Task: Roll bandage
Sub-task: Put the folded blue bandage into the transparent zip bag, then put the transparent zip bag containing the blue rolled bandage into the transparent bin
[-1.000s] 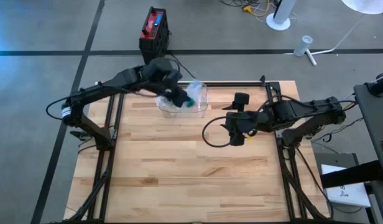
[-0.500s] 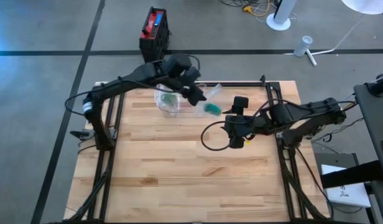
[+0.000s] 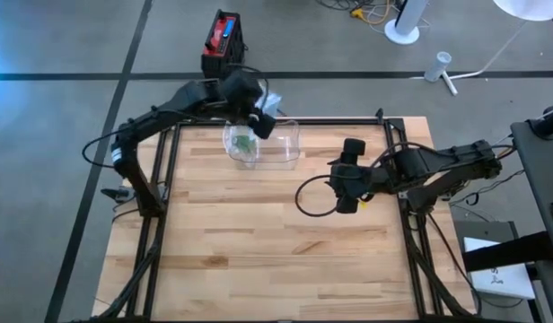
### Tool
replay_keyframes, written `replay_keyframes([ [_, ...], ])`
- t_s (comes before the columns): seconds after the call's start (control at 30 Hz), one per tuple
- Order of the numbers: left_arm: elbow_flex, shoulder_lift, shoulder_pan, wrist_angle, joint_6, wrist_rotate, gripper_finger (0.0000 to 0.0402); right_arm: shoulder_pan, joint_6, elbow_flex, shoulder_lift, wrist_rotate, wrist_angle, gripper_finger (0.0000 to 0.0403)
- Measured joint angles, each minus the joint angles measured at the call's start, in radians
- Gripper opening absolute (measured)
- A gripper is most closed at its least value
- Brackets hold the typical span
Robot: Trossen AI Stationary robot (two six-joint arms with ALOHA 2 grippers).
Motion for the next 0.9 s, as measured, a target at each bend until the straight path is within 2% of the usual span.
replay_keyframes([
  [0.07, -0.016, -0.027, -0.012, 0.095, -0.003, 0.025, 0.0000, 0.000, -0.005, 0.000, 0.003, 0.001, 0.007, 0.0223],
  [0.2, -0.062, -0.031, -0.036, 0.287, -0.038, 0.291, 0.0000, 0.000, -0.007, -0.005, 0.010, 0.002, 0.011, 0.0223],
  [0.23, -0.064, -0.024, -0.042, 0.314, -0.042, 0.321, 0.0000, 0.000, -0.007, -0.006, 0.010, 0.002, 0.013, 0.0224],
  [0.3, -0.072, -0.023, -0.044, 0.283, -0.023, 0.287, 0.0000, 0.000, -0.006, -0.011, 0.010, 0.001, 0.010, 0.0224],
  [0.37, -0.103, -0.026, -0.020, 0.231, -0.007, 0.178, 0.0000, 0.000, 0.005, -0.012, 0.010, 0.001, 0.013, 0.0222],
  [0.43, -0.164, -0.028, 0.014, 0.213, -0.013, 0.131, 0.0000, 0.000, 0.018, -0.016, 0.010, 0.001, 0.011, 0.0219],
  [0.57, -0.315, -0.034, 0.067, 0.242, -0.064, 0.143, 0.0000, 0.002, 0.020, -0.024, 0.010, 0.000, 0.013, 0.0214],
  [0.7, -0.447, -0.037, 0.104, 0.268, -0.100, 0.211, 0.0000, 0.003, 0.047, -0.030, 0.010, -0.003, 0.009, 0.0213],
  [0.9, -0.524, -0.047, 0.107, 0.290, -0.149, 0.268, 0.0000, 0.005, 0.055, -0.043, 0.010, -0.003, -0.005, 0.0218],
])
